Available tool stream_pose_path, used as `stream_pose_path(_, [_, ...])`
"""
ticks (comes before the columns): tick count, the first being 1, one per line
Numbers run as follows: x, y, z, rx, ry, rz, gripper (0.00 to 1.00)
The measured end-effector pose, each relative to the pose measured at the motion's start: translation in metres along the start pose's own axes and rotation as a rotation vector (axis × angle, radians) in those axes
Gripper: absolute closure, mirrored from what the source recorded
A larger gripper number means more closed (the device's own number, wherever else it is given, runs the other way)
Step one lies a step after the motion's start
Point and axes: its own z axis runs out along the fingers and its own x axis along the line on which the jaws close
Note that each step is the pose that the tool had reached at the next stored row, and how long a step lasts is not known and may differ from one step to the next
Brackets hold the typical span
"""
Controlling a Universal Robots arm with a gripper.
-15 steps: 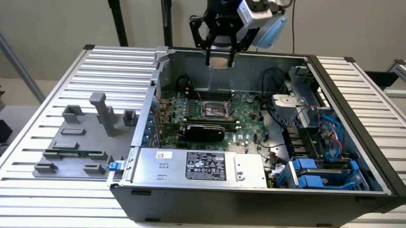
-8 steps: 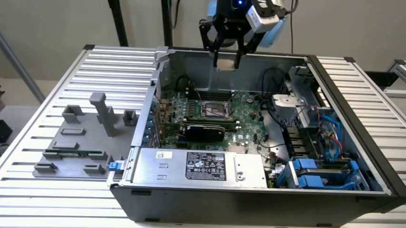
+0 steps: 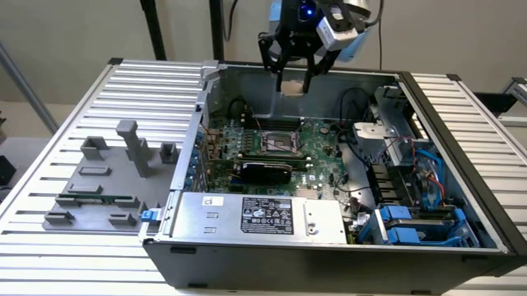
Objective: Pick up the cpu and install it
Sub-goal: 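Pick up the cpu and move it towards the insertion slot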
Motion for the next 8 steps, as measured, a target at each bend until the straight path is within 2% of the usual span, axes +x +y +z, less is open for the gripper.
stream_pose_path(3, [-0.0001,0.0008,0.0033,0.0005,0.0001,0.0,0.45])
stream_pose_path(8, [0.0,0.0007,0.0034,0.0006,0.0001,0.0,0.45])
